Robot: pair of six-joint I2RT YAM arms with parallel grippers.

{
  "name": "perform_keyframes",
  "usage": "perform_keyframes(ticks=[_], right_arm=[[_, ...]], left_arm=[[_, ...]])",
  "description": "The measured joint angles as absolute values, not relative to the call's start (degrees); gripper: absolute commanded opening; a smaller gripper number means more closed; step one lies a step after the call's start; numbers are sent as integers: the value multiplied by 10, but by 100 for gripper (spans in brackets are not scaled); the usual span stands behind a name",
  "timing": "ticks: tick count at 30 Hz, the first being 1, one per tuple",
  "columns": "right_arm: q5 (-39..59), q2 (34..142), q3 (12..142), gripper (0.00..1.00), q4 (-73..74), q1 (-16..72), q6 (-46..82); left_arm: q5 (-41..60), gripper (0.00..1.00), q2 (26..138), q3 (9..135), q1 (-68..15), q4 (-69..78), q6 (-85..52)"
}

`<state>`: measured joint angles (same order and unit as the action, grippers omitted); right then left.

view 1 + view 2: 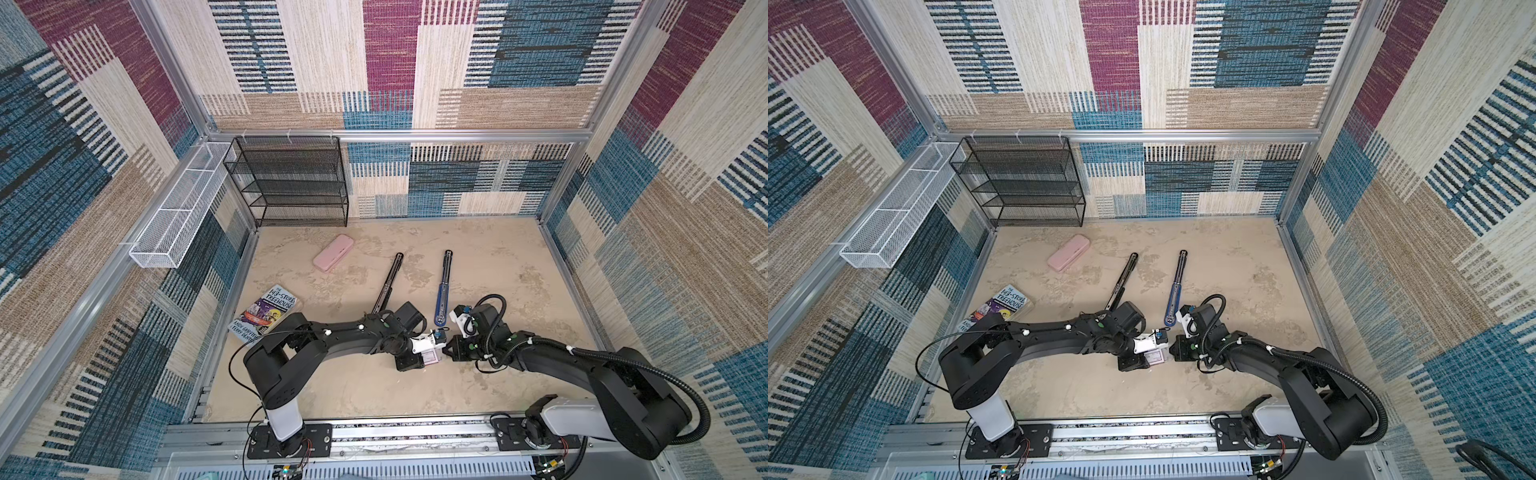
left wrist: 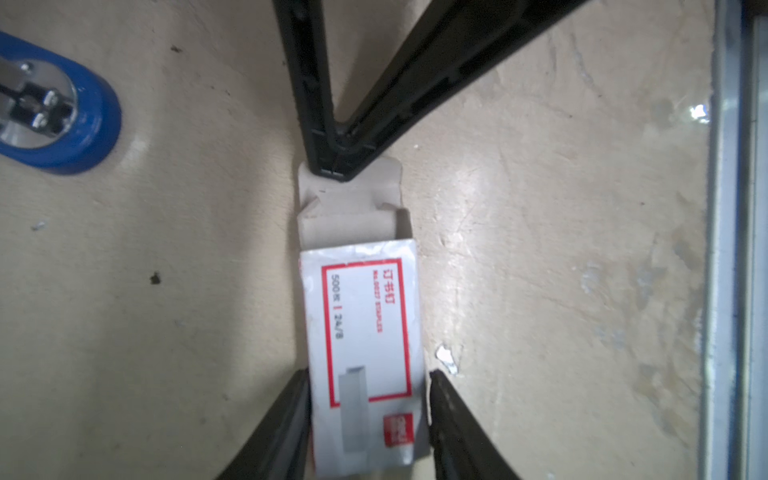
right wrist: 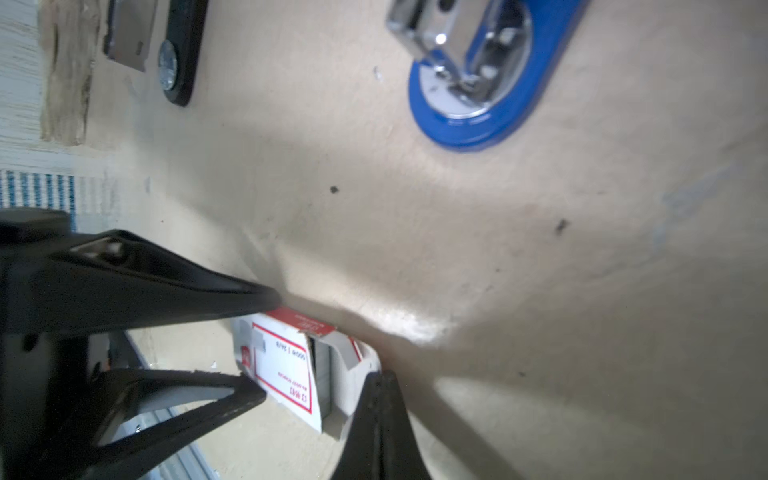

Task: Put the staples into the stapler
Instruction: 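Pull the tray end away from the left gripper with the right gripper, exposing staples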

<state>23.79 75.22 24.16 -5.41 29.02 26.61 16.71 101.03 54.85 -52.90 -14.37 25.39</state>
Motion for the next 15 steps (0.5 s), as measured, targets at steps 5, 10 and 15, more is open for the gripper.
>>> perform_keyframes(ticks=[5, 10, 15], right_arm=[[240, 756, 243, 20, -57, 289, 259], [254, 755, 247, 26, -52, 289, 254], [266, 760, 248, 26, -52, 289, 254]], left_arm=[[168, 54, 1013, 553, -529, -148, 253], [169, 60, 1012, 555, -531, -152, 252], [168, 59, 1013, 559, -533, -159, 252]])
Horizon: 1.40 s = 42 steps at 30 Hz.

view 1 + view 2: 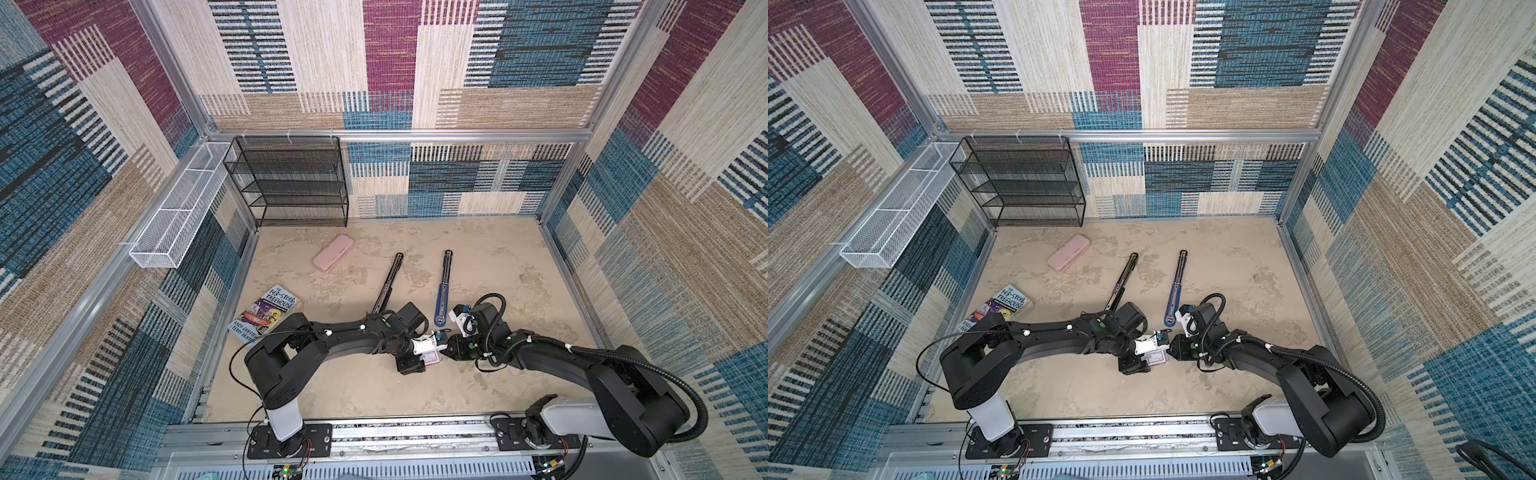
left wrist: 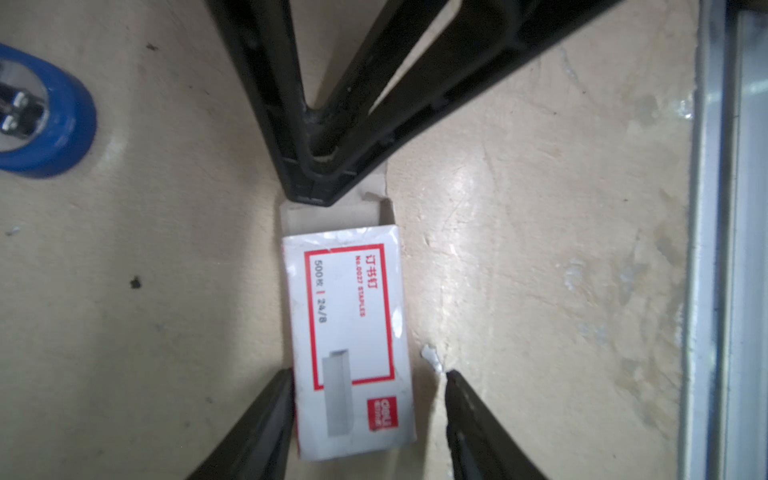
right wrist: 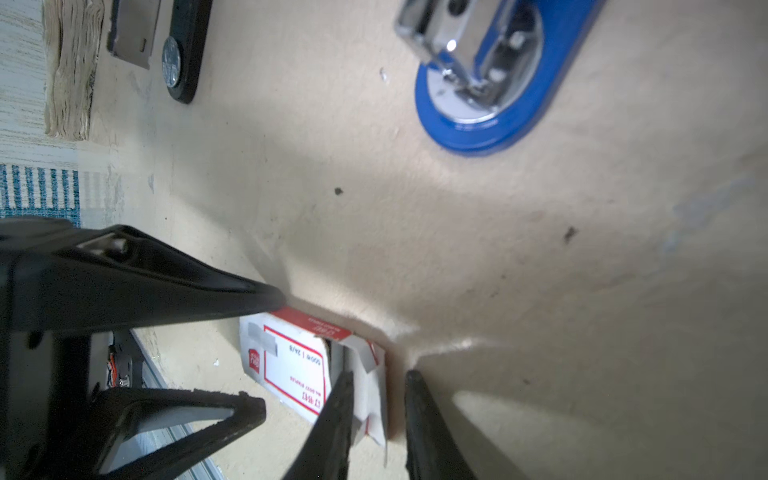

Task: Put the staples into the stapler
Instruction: 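Pull the tray end away from the left gripper with the right gripper, exposing staples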

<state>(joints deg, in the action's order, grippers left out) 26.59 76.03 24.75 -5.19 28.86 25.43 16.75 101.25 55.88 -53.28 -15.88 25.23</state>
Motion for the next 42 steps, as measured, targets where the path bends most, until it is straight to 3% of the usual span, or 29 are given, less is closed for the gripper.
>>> perform_keyframes(ticks=[6, 13, 42], right_arm=[[270, 762, 245, 12, -55, 289, 254], [243, 754, 245, 3, -73, 284, 260], [137, 722, 258, 1, -133, 219, 306]], left_arm=[[152, 46, 1019, 565, -536, -159, 252], [149, 45, 1025, 574, -536, -164, 251], [149, 46, 1027, 575, -536, -163, 250]])
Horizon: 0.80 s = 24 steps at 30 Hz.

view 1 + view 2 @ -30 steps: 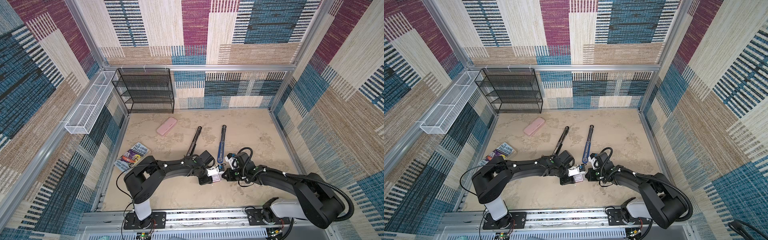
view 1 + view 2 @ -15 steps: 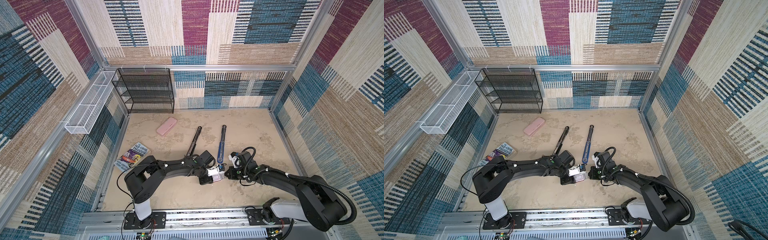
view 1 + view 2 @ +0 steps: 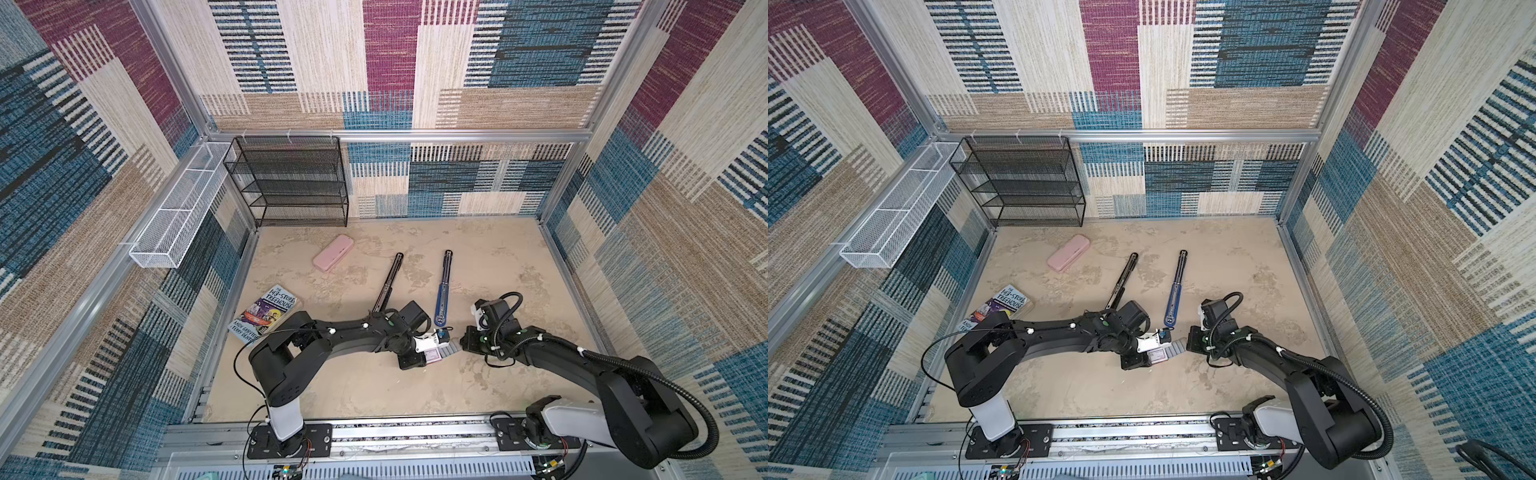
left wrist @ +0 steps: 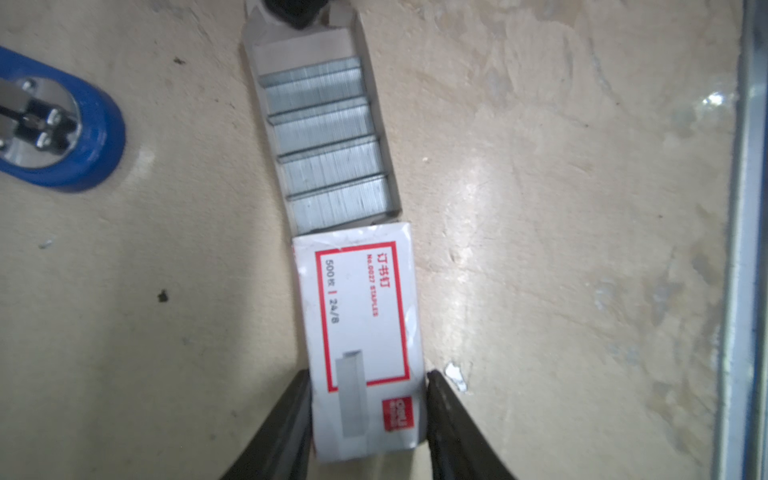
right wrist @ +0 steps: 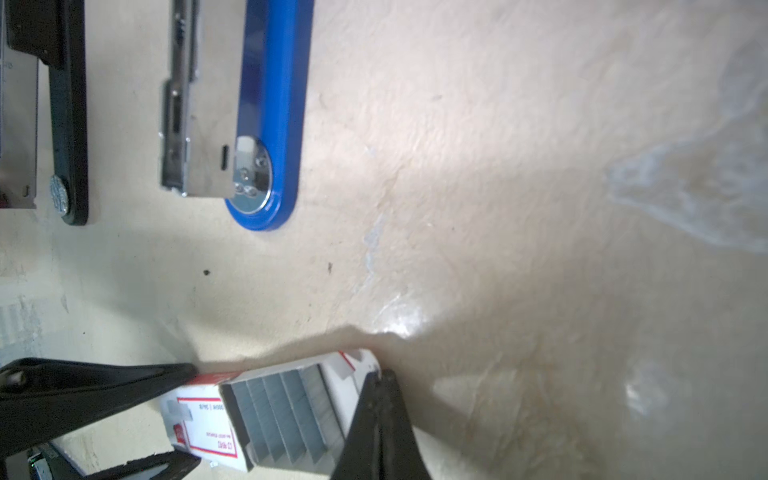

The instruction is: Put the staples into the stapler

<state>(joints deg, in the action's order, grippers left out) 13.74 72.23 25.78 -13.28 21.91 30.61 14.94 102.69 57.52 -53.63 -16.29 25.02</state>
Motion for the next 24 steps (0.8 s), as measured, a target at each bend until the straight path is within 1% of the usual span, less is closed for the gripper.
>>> perform_keyframes(ticks=[5, 10, 13, 20, 24], right_arm=[[130, 717, 258, 2, -138, 218, 308], [129, 709, 255, 4, -144, 217, 308], [128, 705, 253, 4, -147, 217, 310], [130, 707, 253, 4, -148, 217, 312], [140, 707, 253, 4, -146, 217, 309]], left_arm=[[150, 49, 1027, 575, -536, -163, 250], [149, 54, 1026, 575, -537, -164, 245], [149, 55, 1024, 575, -537, -164, 242], [127, 61, 1015, 572, -537, -176, 241], [107, 63, 1006, 575, -536, -205, 231]])
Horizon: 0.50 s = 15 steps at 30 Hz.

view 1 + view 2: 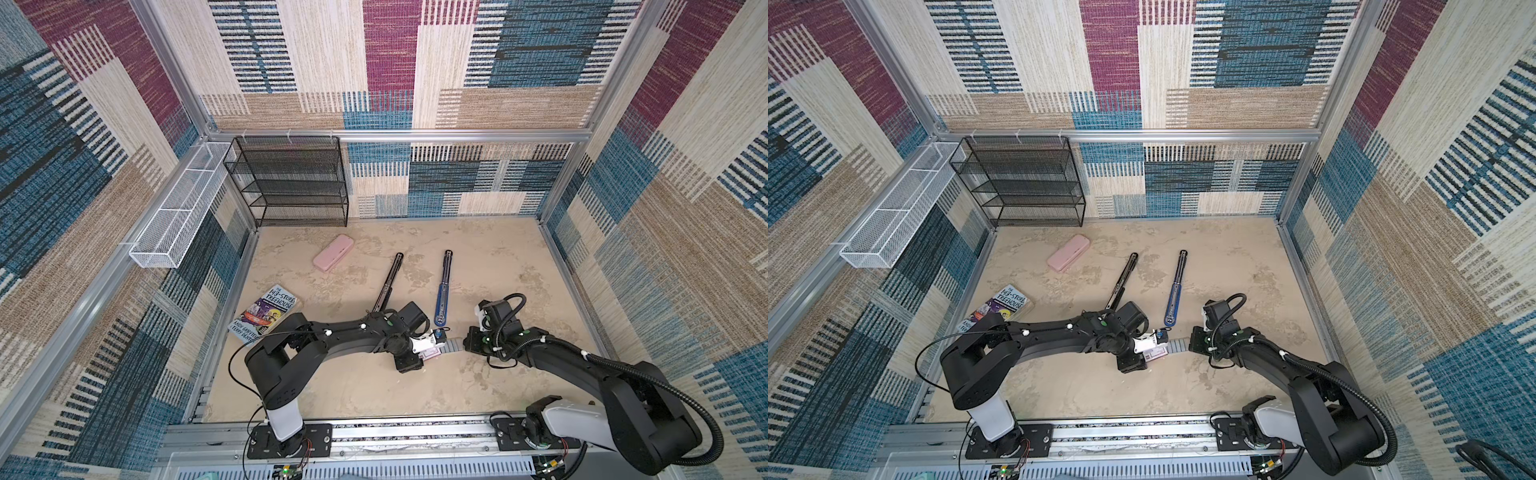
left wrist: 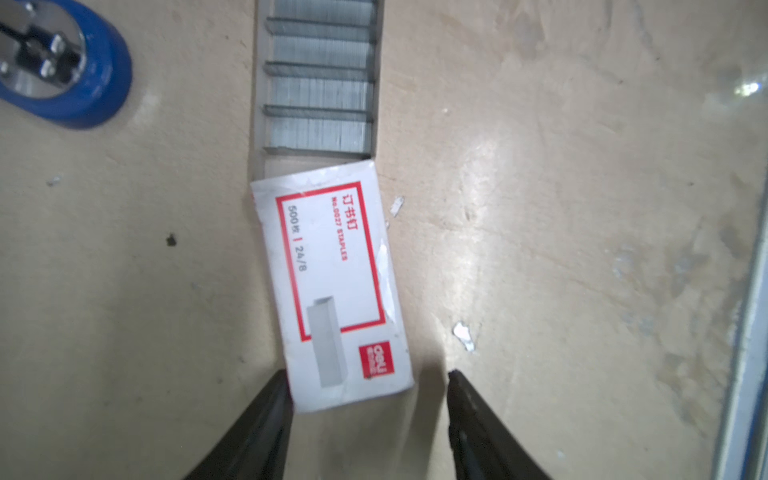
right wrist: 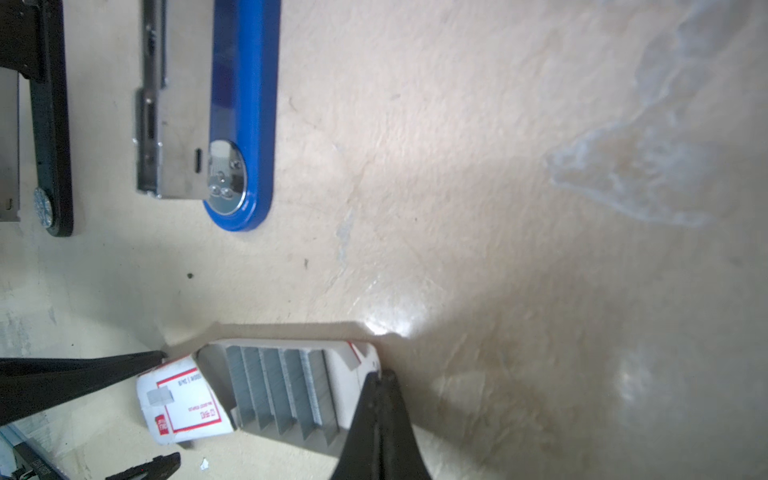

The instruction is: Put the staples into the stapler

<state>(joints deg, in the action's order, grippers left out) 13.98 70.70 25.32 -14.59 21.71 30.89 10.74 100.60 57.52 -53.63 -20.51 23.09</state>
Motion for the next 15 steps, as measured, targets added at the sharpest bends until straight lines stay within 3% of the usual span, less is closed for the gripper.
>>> perform_keyframes(ticks=[15], right_arm=[[203, 720, 251, 2, -112, 248, 295]], left_arm=[[5, 61, 896, 556, -512, -263, 124]])
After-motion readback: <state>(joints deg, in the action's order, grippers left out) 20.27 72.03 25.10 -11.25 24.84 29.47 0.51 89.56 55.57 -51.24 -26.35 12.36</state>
